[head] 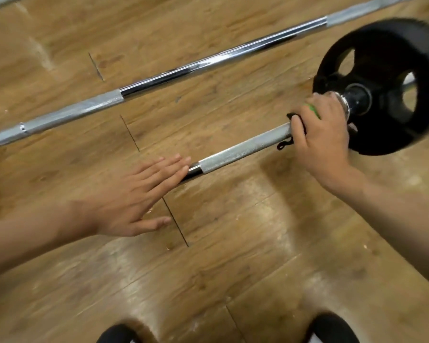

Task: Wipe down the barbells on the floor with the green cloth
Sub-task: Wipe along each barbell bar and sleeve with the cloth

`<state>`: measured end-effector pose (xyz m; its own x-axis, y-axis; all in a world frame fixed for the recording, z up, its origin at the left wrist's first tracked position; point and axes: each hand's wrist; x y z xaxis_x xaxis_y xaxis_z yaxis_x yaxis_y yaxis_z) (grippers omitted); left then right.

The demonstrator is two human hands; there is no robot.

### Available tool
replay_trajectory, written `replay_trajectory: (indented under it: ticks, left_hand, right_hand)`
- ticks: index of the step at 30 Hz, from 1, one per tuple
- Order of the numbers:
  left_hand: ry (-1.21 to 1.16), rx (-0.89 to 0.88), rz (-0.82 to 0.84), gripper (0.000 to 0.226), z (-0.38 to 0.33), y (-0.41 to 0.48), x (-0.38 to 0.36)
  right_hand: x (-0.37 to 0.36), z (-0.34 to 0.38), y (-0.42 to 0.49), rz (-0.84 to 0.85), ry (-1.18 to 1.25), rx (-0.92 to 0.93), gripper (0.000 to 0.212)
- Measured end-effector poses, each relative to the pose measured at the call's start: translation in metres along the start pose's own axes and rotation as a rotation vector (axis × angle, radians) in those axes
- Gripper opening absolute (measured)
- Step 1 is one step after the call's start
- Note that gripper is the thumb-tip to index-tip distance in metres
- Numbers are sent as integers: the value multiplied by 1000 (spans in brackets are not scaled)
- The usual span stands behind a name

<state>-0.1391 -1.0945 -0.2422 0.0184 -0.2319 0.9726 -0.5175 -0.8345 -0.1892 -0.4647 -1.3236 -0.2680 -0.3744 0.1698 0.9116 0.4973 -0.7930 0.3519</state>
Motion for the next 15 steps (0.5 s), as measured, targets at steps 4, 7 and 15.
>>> replay_trajectory:
  ticks: [4,7,15]
  left_hand:
    - [-8,-17,-8,90,-5,-2,-3]
    - [-19,-5,-50,92,-11,-2,-7]
    - [57,27,-88,92,-24,-3,-13]
  right_hand:
    - [-20,114,-37,3,97,31,24]
    - [-17,112,-41,98,136,359,27]
    - [4,36,-22,12,14,-165,29]
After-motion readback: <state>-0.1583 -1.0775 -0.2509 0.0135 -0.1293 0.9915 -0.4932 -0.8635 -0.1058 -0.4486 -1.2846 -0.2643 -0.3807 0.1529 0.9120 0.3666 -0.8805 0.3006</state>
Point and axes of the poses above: each hand's wrist, its own y-axis towards the middle knuckle, its own x-axis out of the back of the hand, z = x × y, and after that the axes turned 4 degrees about z, right-handed
